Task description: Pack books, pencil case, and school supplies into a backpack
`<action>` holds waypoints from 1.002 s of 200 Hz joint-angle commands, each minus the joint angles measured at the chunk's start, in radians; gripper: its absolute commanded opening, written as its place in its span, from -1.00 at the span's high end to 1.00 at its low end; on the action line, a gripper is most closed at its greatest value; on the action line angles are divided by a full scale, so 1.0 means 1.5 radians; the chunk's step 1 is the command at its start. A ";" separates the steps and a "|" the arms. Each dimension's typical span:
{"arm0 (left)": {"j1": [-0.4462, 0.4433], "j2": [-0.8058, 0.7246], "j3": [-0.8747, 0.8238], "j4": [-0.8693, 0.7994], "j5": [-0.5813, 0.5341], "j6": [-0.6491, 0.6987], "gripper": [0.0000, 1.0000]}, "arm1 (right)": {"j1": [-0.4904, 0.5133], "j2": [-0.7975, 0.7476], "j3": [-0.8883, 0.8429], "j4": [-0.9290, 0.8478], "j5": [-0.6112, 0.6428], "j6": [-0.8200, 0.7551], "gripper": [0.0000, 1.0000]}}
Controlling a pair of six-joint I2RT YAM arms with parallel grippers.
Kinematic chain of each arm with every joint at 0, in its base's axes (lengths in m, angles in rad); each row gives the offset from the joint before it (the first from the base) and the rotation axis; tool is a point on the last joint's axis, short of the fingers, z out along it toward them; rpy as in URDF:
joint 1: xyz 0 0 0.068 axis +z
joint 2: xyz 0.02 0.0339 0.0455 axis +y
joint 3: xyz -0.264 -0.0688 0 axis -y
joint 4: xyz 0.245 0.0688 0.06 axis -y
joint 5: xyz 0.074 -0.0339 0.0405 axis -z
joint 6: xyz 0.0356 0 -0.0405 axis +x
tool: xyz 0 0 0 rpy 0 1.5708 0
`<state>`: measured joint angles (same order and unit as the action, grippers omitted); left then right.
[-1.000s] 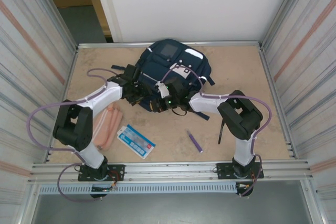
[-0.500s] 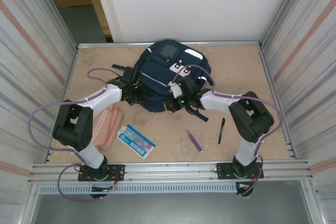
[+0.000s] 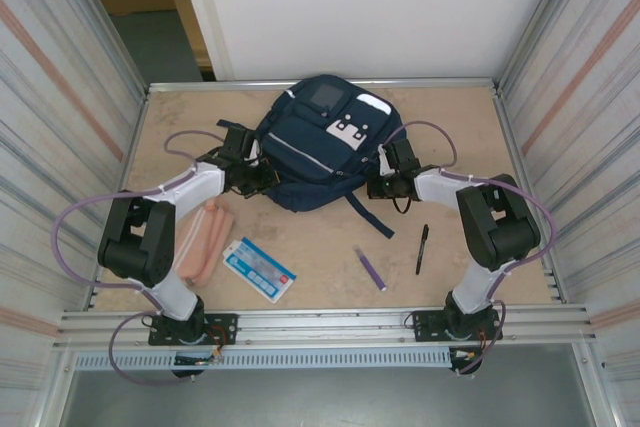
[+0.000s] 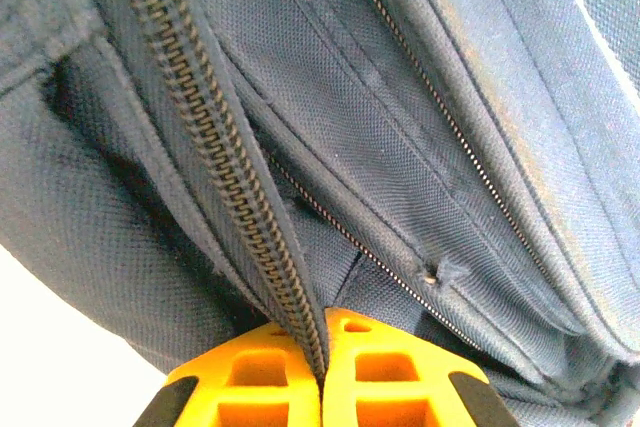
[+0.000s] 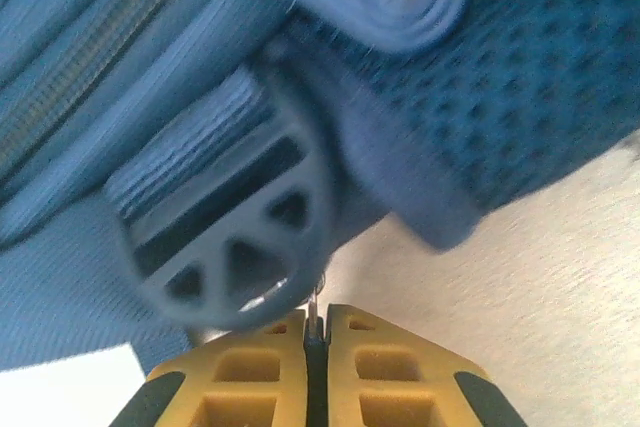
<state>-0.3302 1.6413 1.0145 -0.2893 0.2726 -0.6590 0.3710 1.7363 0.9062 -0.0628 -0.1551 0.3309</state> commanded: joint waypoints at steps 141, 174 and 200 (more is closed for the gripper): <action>0.015 -0.061 0.002 -0.060 0.168 0.034 0.23 | -0.049 -0.141 -0.117 0.096 0.096 0.024 0.37; 0.016 -0.096 0.044 -0.068 0.120 0.040 0.10 | -0.050 -0.212 -0.110 0.077 0.124 -0.019 0.24; 0.012 -0.092 0.092 -0.077 0.071 0.053 0.00 | -0.048 -0.274 -0.121 0.099 0.154 -0.057 -0.01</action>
<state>-0.3130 1.5383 1.0595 -0.3733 0.4450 -0.6071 0.2947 1.4044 0.7288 0.0780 0.0082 0.3229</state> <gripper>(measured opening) 0.462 0.458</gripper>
